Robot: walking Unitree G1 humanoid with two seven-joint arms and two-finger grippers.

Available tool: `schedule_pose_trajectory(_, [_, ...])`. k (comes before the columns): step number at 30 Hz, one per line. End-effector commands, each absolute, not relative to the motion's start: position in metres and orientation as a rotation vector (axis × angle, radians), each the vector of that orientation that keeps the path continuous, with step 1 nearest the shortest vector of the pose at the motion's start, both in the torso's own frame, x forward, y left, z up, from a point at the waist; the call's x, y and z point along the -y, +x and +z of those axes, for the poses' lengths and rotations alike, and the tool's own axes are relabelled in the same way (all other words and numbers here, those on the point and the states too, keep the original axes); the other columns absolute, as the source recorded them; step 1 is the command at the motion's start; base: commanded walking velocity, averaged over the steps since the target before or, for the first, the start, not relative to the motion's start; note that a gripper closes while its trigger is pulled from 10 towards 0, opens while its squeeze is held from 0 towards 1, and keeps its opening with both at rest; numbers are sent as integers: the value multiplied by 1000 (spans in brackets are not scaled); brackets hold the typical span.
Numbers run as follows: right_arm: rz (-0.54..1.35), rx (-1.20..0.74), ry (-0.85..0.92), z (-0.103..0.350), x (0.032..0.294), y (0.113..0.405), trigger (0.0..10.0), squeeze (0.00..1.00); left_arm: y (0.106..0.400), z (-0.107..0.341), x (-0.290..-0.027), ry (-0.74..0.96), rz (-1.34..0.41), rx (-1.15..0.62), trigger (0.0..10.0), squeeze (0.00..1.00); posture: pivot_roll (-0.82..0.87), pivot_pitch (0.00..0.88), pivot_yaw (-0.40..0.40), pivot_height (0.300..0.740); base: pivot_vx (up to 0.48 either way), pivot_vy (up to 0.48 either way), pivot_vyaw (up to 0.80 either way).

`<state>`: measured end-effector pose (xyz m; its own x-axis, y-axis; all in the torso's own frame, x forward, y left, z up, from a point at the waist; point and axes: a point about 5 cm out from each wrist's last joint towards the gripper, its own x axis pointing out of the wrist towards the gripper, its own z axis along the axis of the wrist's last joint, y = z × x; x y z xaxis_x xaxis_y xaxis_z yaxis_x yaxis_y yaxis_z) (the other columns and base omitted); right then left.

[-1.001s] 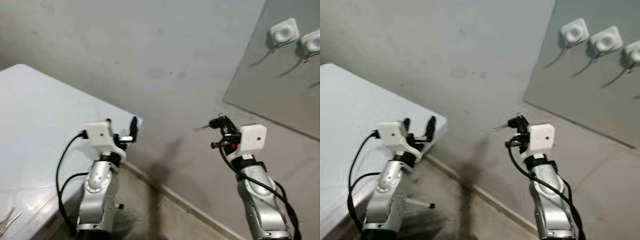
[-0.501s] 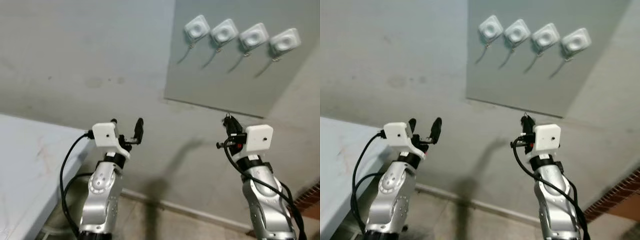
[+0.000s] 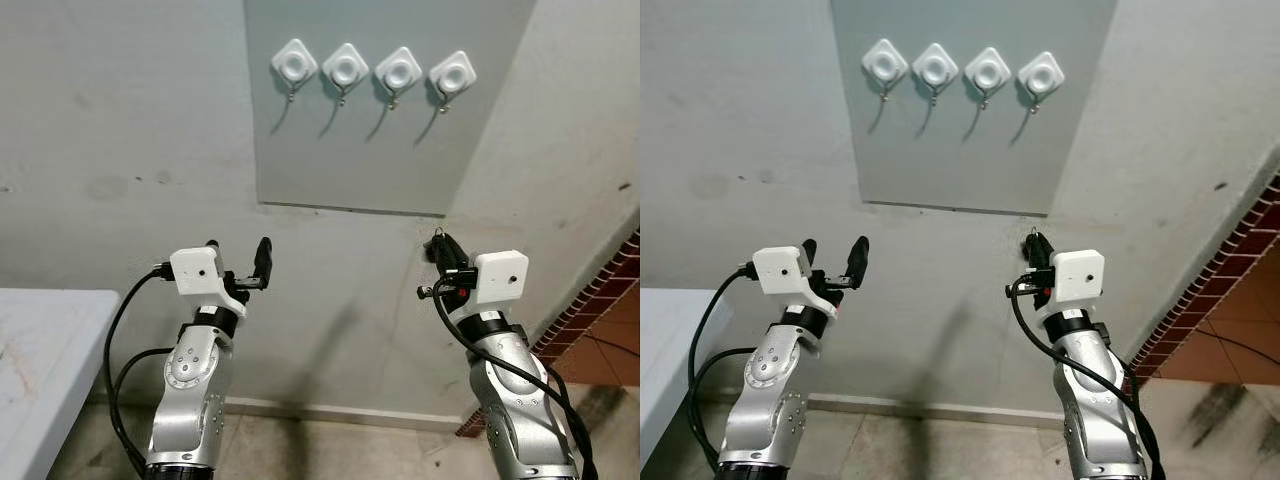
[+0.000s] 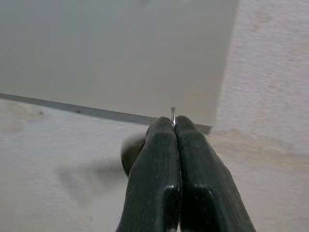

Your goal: Hang keys on a hook

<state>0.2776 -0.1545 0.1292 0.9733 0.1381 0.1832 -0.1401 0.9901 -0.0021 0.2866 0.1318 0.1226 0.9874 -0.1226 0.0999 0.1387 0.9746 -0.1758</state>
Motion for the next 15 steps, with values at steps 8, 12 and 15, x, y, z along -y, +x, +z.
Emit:
schedule_pose_trajectory(8, [186,224,-3,142,151,288,10000,0,294,138,-106,-33,-332,118,10000,0,-45,0,-23,740,0,0,0])
schedule_pose_trajectory(12, [264,250,-3,150,142,295,10000,0,300,149,-92,0,-417,145,10000,0,-43,0,-23,740,0,0,0])
schedule_pose_trajectory(15, [333,293,7,163,132,304,10000,0,302,163,-76,8,-509,183,10000,0,-46,0,-21,740,0,0,0])
